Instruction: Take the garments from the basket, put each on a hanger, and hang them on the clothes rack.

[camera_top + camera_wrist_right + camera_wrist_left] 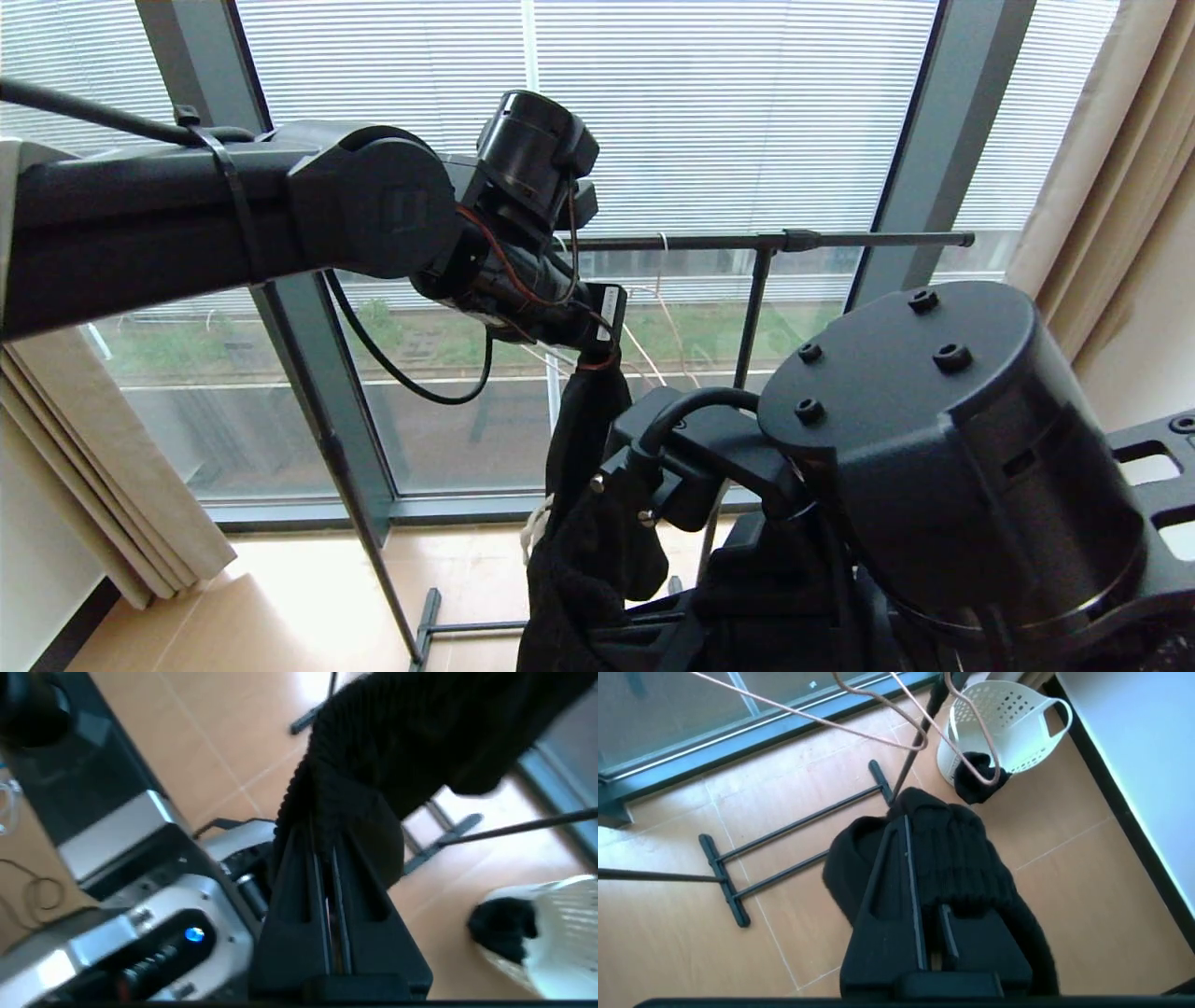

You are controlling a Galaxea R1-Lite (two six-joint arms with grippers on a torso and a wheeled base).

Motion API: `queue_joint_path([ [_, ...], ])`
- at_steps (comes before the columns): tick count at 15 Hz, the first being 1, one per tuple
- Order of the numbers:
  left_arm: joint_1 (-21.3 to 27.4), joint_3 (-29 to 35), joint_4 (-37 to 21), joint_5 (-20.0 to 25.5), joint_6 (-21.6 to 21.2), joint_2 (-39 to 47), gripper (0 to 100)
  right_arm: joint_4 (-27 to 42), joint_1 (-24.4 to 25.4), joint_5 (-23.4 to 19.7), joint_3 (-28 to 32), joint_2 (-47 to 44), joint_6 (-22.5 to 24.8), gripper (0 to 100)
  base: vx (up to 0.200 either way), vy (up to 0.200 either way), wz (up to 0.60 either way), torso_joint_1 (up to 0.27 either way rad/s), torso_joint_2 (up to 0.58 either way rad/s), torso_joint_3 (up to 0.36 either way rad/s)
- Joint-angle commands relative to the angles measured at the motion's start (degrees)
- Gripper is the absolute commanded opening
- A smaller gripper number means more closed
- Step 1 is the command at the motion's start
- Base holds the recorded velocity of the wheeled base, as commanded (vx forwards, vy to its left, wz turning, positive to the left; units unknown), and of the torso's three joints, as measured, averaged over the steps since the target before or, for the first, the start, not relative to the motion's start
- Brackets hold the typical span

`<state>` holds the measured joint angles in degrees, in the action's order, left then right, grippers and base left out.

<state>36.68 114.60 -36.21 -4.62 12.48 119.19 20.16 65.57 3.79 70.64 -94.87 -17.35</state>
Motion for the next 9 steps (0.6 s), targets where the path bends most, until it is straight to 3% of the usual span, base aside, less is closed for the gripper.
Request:
queue_joint_path([
  [1,0.1,0.0,-0.1,0.0,0.2,-0.2,0,0.1,-0.4,-0.3,-1.8,1.1,-0.2,0,0.0,0.0,0.0,0.0,0.0,0.0],
  [4,-0.7,0.0,-0.2,-0.1,0.8,-1.9,0,0.7,-7.8,0.9,-7.2,5.0,0.7,0,0.0,0.0,0.0,0.0,0.0,0.0],
  [6,-2.0,-0.5,-0.3,-0.1,0.5,-4.3,0,0.8,-16.0,4.5,-10.0,5.5,3.5,0,0.0,0.0,0.0,0.0,0.0,0.0],
  [9,-4.5,-6.6,-0.9,-0.2,-1.2,-10.1,0,-0.5,-25.6,8.9,-10.2,2.6,4.5,0,0.0,0.0,0.0,0.0,0.0,0.0],
])
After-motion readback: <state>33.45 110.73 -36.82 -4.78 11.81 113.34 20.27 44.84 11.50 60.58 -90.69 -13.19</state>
